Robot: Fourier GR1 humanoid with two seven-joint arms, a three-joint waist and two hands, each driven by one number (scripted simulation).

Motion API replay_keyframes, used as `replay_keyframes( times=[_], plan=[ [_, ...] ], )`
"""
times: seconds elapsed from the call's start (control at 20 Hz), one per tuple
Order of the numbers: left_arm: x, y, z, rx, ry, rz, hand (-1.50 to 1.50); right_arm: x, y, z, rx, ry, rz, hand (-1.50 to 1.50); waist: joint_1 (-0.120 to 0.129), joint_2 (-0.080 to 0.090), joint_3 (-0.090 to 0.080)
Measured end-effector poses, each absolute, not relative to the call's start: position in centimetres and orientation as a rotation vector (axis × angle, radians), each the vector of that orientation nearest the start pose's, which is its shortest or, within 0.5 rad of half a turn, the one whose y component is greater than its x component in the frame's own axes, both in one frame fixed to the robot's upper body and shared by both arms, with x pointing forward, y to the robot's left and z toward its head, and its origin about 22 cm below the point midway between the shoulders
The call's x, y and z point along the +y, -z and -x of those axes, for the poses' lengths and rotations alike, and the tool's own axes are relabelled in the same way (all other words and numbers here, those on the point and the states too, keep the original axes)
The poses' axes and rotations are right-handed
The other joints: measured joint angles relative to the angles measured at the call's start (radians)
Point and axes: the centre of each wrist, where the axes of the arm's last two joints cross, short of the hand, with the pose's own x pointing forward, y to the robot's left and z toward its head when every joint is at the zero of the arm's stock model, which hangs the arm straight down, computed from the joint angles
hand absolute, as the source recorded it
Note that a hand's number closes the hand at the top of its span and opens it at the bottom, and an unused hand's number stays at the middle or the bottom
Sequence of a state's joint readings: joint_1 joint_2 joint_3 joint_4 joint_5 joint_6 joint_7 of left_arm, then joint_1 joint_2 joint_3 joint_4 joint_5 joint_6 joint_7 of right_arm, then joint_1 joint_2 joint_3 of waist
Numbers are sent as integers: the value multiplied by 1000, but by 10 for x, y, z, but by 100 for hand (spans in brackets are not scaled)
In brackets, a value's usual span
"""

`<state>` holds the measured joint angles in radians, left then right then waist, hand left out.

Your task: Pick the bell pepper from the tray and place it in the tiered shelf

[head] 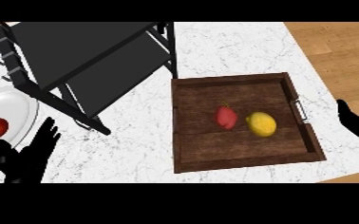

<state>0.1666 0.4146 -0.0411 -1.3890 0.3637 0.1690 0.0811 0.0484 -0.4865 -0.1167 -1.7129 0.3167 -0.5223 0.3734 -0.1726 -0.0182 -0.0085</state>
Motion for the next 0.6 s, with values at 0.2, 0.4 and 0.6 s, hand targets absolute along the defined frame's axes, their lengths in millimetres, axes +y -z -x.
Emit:
replay_keyframes(
  times=[0.2, 0.4, 0.6],
  plan=[
    [333, 38, -199, -1120, -147, -195, 0, -318, -65, -185, -1371, 63, 1110, -150, 39, 2, 1],
    [319, 34, -213, -1115, -122, -158, 0, -281, -70, -147, -1321, 26, 1079, -150, 82, 8, 2],
    [308, 31, -225, -1116, -87, -128, 0, -247, -88, -124, -1249, -23, 1057, -150, 123, 15, 2]
  ],
)
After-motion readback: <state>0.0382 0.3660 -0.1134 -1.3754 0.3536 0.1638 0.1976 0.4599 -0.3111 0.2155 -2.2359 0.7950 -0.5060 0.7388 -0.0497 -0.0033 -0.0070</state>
